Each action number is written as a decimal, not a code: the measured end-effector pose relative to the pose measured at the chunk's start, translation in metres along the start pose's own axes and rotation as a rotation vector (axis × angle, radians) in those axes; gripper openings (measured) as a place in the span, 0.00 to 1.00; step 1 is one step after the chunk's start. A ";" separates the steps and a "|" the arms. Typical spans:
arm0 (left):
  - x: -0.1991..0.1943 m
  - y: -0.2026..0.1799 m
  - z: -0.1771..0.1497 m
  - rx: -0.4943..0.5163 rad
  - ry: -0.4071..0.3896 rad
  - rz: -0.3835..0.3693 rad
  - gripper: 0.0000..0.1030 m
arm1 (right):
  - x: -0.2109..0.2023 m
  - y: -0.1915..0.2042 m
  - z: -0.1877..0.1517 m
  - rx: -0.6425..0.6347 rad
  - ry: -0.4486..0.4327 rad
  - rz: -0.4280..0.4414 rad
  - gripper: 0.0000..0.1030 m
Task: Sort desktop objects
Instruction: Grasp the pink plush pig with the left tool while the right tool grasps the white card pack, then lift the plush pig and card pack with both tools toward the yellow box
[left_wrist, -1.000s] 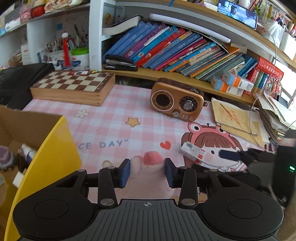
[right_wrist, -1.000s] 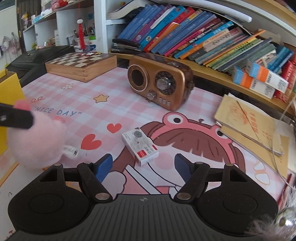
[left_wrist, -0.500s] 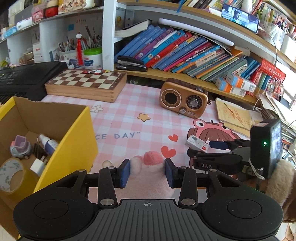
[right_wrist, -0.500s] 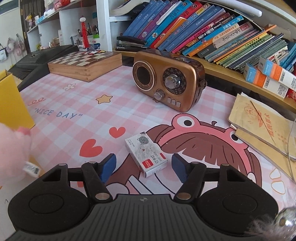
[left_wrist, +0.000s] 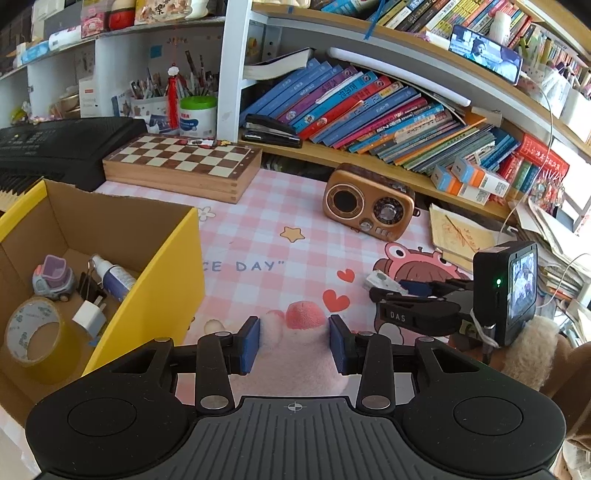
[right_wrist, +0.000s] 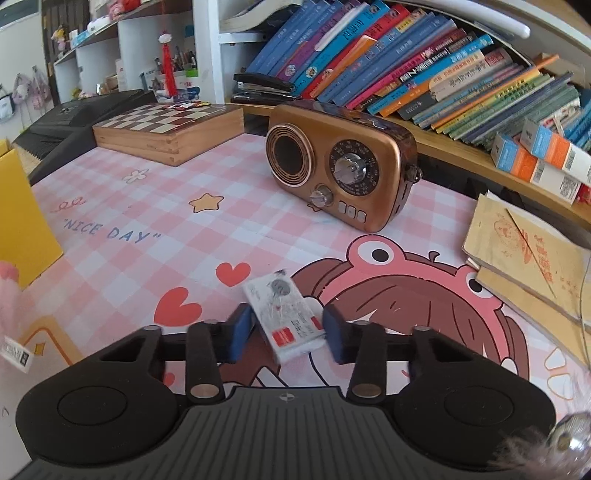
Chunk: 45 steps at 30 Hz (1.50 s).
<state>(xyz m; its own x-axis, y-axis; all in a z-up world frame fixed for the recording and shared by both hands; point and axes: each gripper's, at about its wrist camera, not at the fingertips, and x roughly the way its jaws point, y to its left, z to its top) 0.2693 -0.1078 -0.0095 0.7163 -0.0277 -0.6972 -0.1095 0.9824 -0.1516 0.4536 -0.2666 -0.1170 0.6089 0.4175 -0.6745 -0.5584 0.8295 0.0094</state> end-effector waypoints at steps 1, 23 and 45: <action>-0.001 -0.001 0.000 0.002 -0.002 -0.002 0.37 | -0.001 0.000 -0.001 -0.003 0.000 0.006 0.27; -0.027 -0.008 -0.009 0.012 -0.043 -0.085 0.37 | -0.087 0.026 -0.025 0.112 -0.028 0.011 0.27; -0.077 0.020 -0.029 0.025 -0.102 -0.269 0.37 | -0.174 0.075 -0.053 0.209 -0.064 -0.145 0.27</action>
<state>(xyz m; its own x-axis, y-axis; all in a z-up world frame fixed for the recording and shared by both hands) 0.1914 -0.0916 0.0209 0.7830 -0.2701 -0.5603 0.1098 0.9467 -0.3029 0.2755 -0.2966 -0.0379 0.7120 0.3060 -0.6320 -0.3386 0.9381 0.0727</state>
